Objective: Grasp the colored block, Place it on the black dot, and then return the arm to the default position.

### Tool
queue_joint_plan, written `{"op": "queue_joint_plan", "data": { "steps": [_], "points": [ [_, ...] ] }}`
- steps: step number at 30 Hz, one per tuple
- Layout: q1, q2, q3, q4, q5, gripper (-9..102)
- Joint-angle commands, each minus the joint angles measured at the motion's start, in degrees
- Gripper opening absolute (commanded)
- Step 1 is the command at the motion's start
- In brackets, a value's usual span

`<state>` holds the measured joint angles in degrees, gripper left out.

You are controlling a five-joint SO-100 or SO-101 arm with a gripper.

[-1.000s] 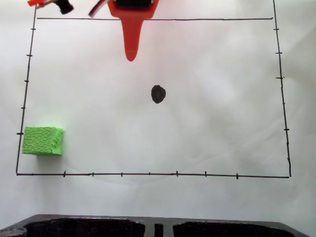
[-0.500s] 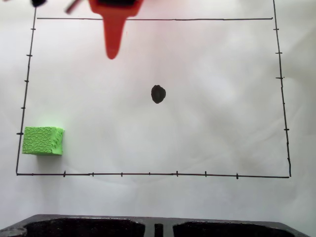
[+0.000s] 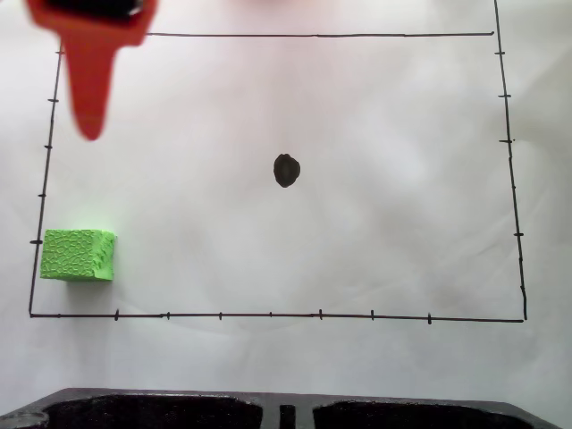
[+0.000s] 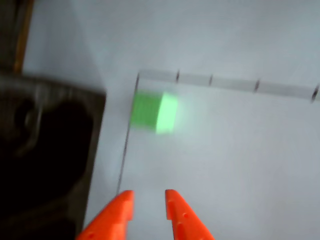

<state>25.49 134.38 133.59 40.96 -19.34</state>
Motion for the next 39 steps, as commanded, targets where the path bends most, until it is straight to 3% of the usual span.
{"op": "queue_joint_plan", "data": {
  "steps": [1,16,39],
  "points": [
    [2.37,-6.77,-8.88,0.00,-0.79,11],
    [5.27,-27.33,-20.65,-2.81,-2.02,29],
    [1.93,-44.21,-28.56,-5.71,5.27,31]
  ]
}}
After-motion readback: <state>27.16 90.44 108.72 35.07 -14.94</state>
